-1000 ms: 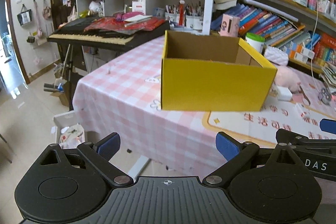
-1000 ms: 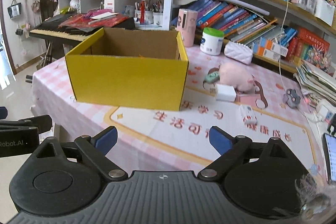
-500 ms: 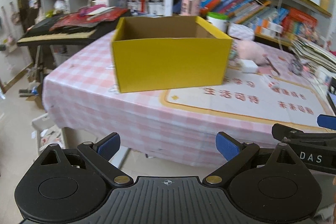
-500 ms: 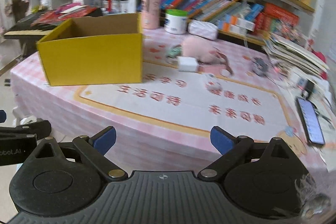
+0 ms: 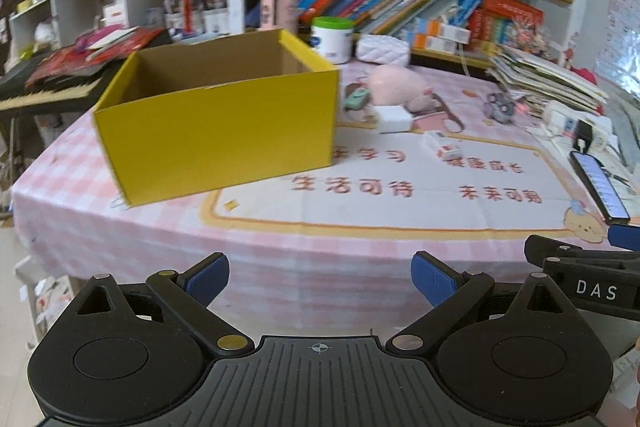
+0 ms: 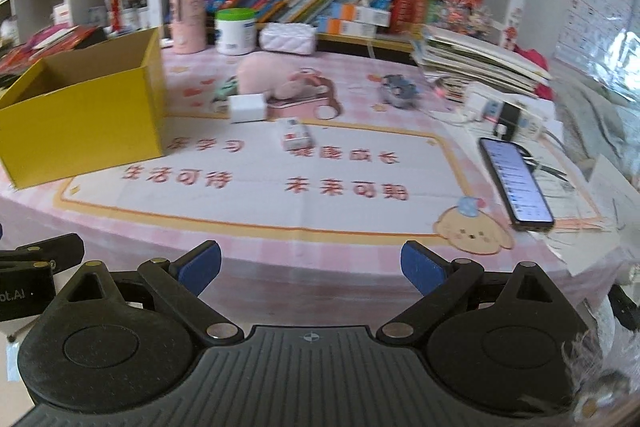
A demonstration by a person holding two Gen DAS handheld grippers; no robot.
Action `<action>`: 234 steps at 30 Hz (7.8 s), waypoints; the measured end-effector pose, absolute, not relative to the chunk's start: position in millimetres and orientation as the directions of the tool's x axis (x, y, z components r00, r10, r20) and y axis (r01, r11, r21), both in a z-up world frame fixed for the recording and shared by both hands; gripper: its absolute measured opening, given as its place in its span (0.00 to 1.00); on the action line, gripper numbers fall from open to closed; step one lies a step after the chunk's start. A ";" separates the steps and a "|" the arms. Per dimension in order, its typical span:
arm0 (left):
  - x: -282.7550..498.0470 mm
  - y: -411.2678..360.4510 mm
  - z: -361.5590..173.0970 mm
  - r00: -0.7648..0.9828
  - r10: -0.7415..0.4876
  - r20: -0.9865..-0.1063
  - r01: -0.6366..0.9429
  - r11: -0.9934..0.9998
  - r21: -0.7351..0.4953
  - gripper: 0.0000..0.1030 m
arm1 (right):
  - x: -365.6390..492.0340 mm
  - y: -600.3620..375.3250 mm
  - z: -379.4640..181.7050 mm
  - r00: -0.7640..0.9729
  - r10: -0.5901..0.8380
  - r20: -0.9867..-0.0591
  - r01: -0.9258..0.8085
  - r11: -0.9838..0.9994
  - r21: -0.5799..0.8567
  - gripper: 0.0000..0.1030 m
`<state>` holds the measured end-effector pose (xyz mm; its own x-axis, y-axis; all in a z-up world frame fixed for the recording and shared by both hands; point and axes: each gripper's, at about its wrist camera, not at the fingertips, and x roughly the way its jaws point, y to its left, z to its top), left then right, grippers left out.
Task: Organize objects
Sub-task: 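Withdraw both open tools up out of the yellow box, then move the left tool to the small white medicine box while the right tool approaches the grey toy car, then grasp and lift the white medicine box with the left tool while the right tool grasps the grey car, then carry the medicine box and grey car in both tools over the yellow box, then lower the medicine box into the yellow box and open the left tool while the right tool releases the car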
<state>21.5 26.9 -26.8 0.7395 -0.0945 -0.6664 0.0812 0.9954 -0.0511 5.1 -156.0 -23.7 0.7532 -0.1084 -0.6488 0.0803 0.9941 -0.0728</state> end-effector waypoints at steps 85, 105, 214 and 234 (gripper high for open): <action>242.0 -148.8 -60.3 0.675 -0.058 -0.735 0.020 0.998 -0.061 0.27 | 371.5 -348.9 -82.7 0.735 -0.048 -0.677 -0.067 0.988 -0.142 0.92; 205.5 -107.6 -33.1 0.747 -0.015 -0.665 -0.067 0.993 -0.098 0.27 | 328.3 -328.5 -44.0 0.767 0.066 -0.639 -0.074 0.997 0.014 0.40; 177.0 131.0 -3.1 0.808 0.126 -0.575 -0.202 0.977 -0.070 0.27 | 266.2 11.1 42.2 0.729 0.438 -0.526 -0.501 0.865 0.025 0.40; 198.5 124.3 -25.2 0.745 0.128 -0.655 -0.213 0.976 -0.051 0.27 | 299.5 40.4 11.2 0.610 0.457 -0.648 -0.615 0.788 -0.024 0.40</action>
